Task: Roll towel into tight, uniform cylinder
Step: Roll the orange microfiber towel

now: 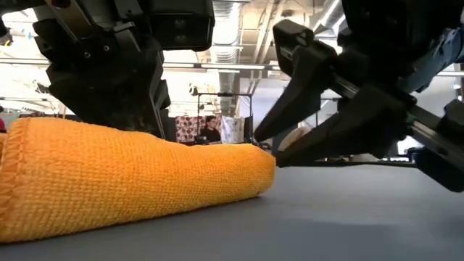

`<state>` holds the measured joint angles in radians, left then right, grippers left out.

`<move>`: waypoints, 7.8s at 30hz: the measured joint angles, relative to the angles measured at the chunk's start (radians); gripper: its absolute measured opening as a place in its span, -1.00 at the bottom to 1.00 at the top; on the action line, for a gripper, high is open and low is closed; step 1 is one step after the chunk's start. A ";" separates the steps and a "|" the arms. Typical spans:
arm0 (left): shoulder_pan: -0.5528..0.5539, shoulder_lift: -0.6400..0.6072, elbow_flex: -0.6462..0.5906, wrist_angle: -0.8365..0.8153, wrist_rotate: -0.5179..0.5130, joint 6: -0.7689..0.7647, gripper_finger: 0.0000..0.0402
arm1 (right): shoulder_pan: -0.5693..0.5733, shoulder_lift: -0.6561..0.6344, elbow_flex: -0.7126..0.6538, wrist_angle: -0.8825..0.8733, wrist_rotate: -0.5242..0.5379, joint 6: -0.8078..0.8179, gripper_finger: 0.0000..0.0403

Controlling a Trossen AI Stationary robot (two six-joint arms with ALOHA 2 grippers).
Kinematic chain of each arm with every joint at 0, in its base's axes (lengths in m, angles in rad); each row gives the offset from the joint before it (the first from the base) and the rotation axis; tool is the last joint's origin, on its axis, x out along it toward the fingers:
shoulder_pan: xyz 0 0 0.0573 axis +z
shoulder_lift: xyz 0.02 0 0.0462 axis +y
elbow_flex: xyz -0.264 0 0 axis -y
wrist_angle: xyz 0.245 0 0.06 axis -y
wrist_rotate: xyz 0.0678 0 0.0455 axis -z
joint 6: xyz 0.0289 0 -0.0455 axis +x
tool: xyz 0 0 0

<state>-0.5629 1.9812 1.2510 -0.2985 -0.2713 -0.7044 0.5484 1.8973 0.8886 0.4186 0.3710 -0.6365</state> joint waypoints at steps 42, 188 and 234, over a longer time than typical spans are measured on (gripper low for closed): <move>0.008 0.000 0.000 -0.001 0.050 0.096 -1.00 | -0.197 0.054 0.141 -0.176 -0.533 0.505 -0.94; 0.055 0.302 0.533 -0.732 0.147 -0.455 -0.89 | -0.362 0.106 0.279 -0.400 -0.611 0.793 -0.45; -0.294 -0.250 -0.238 -0.814 0.180 -1.485 -0.88 | -0.189 -0.256 -0.147 -0.009 -0.417 0.972 -0.39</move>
<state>-0.8569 1.7307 1.0128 -1.1126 -0.0916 -2.1890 0.3599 1.6413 0.7418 0.4094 -0.0460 0.3355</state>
